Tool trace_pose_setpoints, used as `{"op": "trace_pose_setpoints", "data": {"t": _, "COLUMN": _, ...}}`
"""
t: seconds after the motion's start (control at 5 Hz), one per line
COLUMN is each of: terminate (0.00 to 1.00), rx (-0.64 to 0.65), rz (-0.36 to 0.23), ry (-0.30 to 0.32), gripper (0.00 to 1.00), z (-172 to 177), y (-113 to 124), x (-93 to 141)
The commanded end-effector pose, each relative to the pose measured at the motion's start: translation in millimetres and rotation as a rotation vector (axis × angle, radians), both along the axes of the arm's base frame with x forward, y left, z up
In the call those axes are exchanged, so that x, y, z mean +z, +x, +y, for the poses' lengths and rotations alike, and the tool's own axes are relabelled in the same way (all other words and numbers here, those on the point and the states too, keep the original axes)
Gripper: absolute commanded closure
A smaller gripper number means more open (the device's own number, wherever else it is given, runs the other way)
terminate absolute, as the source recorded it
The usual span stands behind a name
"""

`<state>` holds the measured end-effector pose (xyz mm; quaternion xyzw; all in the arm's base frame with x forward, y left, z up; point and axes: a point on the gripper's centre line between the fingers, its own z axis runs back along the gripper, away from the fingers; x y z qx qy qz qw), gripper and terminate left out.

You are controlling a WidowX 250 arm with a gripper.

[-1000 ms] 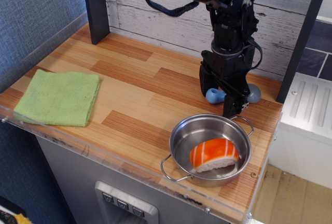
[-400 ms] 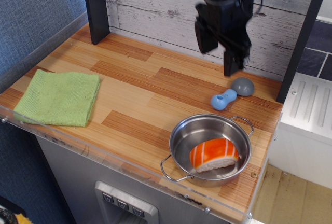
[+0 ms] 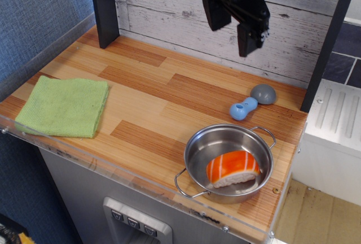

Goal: Slide the blue handled spoon away from the green rag and behind the silver pan.

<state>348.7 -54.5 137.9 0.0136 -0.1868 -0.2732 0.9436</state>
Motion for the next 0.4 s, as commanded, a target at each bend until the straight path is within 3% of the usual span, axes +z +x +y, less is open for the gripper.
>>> {"op": "trace_pose_setpoints", "data": {"t": 0.0, "terminate": 0.00, "rx": -0.002, "rz": -0.045, "ry": -0.004, "gripper": 0.00, "z": 5.4, "y": -14.5, "x": 15.3}}
{"op": "trace_pose_setpoints", "data": {"t": 0.2, "terminate": 1.00, "rx": -0.002, "rz": -0.045, "ry": -0.004, "gripper": 0.00, "z": 5.4, "y": -14.5, "x": 15.3}}
